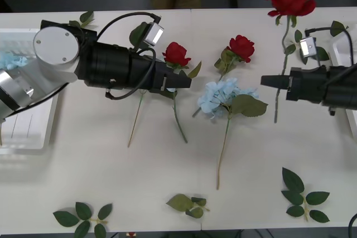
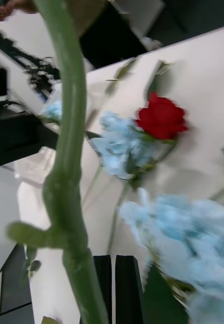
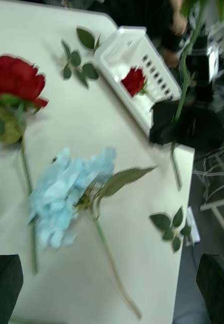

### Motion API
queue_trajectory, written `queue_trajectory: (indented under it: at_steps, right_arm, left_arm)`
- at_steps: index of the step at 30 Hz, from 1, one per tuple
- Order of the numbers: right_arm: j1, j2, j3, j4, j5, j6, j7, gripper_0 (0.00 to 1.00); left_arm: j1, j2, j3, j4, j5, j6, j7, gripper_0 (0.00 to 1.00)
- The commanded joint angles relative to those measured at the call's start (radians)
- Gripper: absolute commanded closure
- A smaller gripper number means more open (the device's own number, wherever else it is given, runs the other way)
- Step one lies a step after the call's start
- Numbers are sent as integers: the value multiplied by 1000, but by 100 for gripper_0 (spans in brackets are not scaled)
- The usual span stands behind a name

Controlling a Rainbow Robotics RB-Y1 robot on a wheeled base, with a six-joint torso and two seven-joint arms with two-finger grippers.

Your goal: Place the red flowers into the right box and the blue flowers into the left box. If a person shows an open palm, hand one flower to the person first, then continue sorting.

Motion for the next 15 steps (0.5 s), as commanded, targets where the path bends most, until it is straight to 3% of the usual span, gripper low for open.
queue_trajectory:
  at_steps: [1,6,12,15]
  right_arm:
    - [-74,-121,-135,-15,218,22,-130,100]
    - [-106,-185,-262,-15,484,131,-332,100]
    - [-120,-225,-339,-13,793,183,-362,100]
    - [-110,-222,-366,-12,783,194,-351,100]
  left_arm:
    - [-141,34,-4,32,-215,172,258,0]
    - [-201,26,-1,28,-410,356,512,0]
    - [-202,8,-2,20,-569,519,718,0]
    - [-202,-9,-2,18,-669,586,805,0]
